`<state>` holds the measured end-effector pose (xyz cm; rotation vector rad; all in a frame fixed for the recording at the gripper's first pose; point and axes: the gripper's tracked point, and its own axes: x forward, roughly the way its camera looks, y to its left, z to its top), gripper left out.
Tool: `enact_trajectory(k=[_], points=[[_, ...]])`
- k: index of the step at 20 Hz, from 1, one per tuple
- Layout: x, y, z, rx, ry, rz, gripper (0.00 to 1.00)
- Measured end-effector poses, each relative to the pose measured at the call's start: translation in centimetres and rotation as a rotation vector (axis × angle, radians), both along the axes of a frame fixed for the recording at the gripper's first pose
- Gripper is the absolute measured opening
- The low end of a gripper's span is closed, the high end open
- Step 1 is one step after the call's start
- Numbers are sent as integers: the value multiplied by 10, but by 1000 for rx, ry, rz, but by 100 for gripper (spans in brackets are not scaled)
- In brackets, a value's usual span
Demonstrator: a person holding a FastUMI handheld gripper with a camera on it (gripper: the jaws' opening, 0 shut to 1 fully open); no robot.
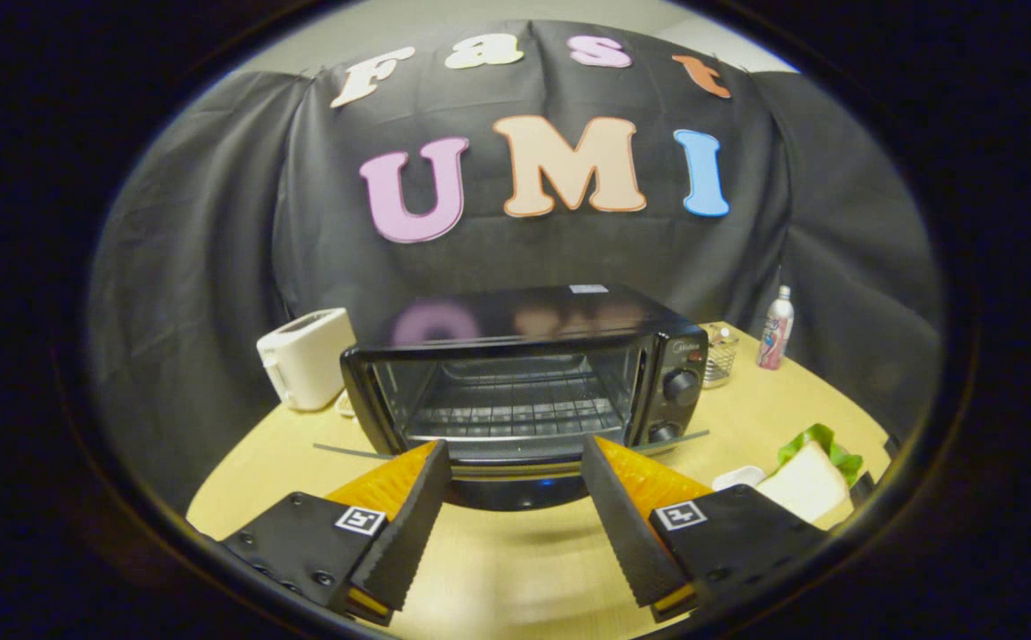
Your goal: Open the toaster oven, put the food inside, and close the toaster oven door.
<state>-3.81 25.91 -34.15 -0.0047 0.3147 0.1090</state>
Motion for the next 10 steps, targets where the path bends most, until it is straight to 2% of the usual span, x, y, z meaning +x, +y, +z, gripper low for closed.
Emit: enact_trajectory(k=[10], points=[[-41, -10, -80, -48, 279, 0, 94]])
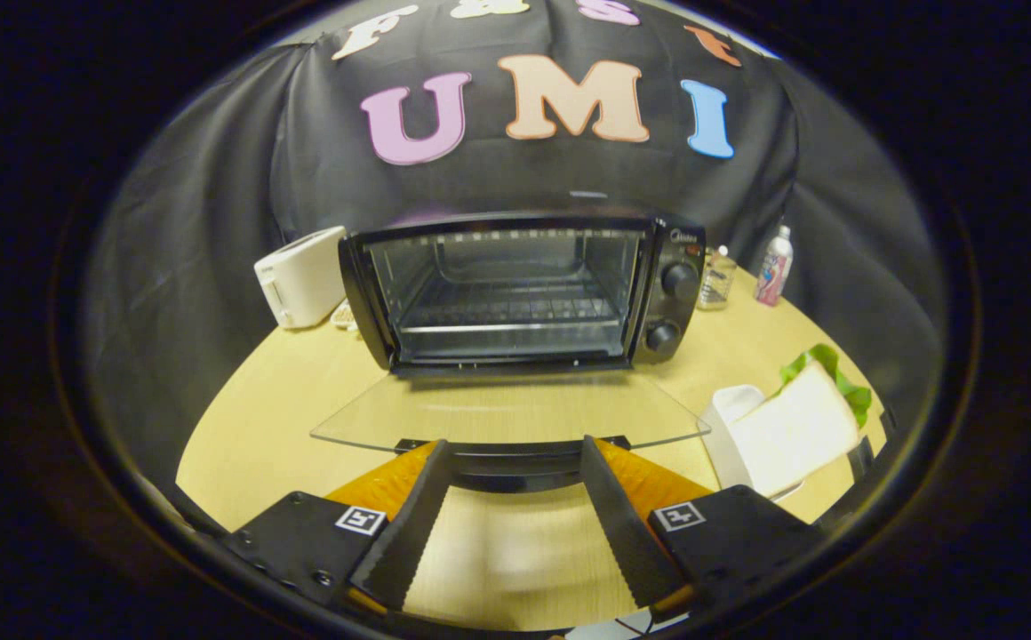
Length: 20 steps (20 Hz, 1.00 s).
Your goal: Open the toaster oven, put the food inside, and close the toaster oven door.
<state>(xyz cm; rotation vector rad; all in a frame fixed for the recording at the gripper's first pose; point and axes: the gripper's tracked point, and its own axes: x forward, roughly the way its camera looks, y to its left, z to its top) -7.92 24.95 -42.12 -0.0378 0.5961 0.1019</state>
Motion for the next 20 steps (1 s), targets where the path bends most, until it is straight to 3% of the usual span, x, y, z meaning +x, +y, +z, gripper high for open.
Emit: enact_trajectory(k=[6, 16, 20], points=[[-16, -4, -50, -59, 124, 26, 93], [-15, -3, -40, -60, 119, 34, 93], [-17, -3, -4, -44, 94, 49, 93]])
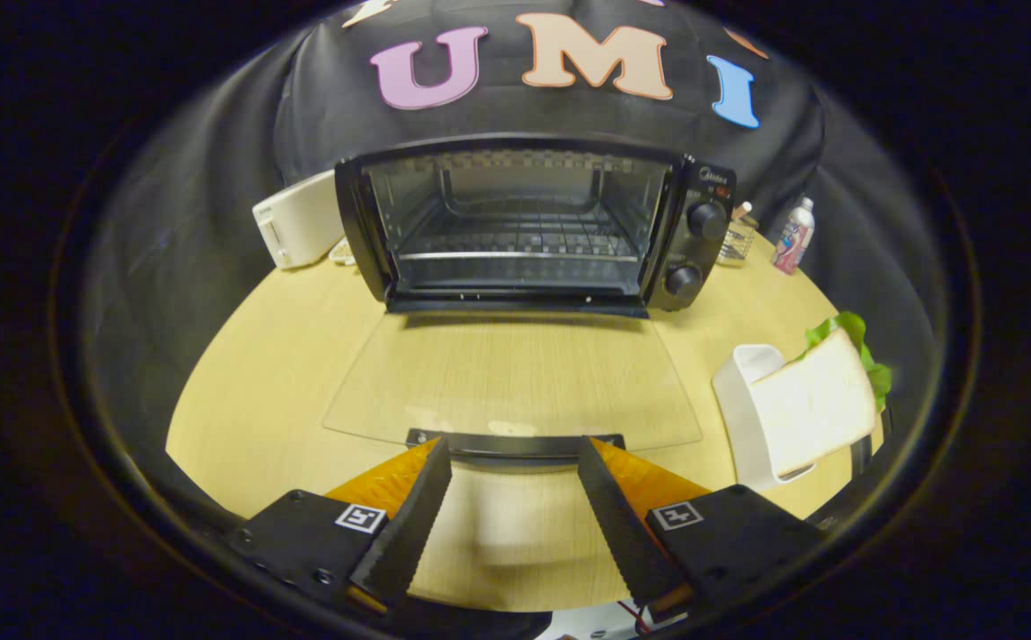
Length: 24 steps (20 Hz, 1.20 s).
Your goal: Open the toaster oven, put the food inside, and close the toaster oven door.
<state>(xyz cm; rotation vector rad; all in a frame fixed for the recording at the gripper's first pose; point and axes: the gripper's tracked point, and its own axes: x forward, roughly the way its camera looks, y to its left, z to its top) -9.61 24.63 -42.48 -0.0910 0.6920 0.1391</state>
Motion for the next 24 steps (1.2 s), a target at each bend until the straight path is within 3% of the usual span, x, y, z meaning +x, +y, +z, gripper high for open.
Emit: enact_trajectory(k=[5, 12, 17, 24], points=[[-1, -30, 68, 83, -4, -16, 93], [24, -166, 147, -37, -14, -107, 93], [33, -236, 131, 4, 89, -142, 93], [38, -284, 57, 14, 288, -80, 92]])
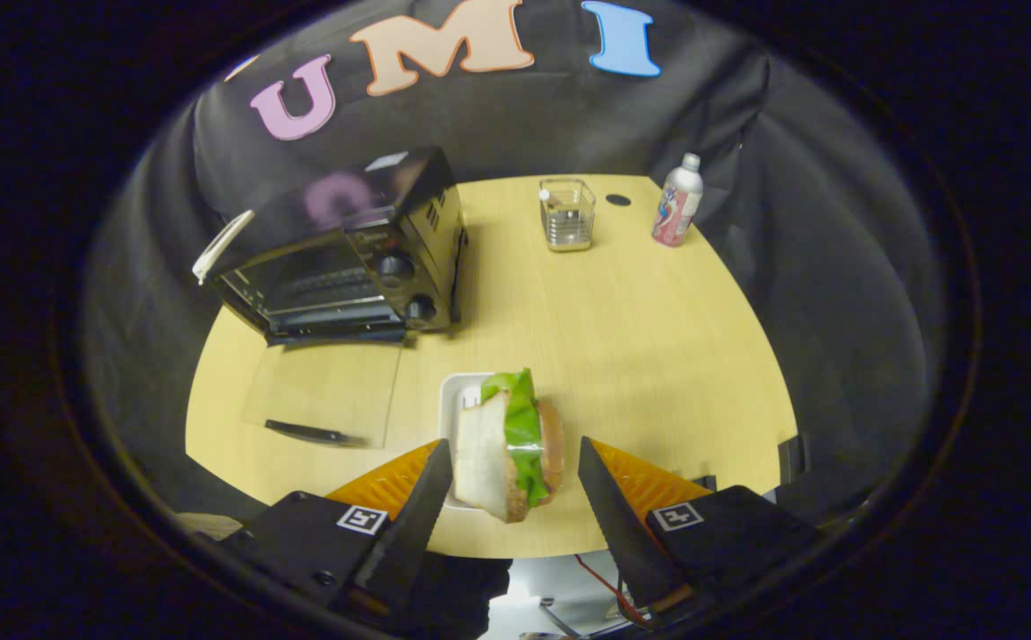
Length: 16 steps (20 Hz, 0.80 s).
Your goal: Open the toaster oven, put the food inside, and close the toaster oven door.
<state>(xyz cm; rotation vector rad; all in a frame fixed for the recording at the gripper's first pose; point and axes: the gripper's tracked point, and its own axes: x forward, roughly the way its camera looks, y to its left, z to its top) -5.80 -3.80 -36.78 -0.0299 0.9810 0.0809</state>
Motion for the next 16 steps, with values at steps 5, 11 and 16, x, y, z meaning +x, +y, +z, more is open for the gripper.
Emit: enact_trajectory(k=[5, 11, 16], points=[[5, -4, -36, 81, 118, 35, 91], [8, 16, -48, 198, 195, 76, 74], [9, 32, -41, 279, 229, 53, 53]])
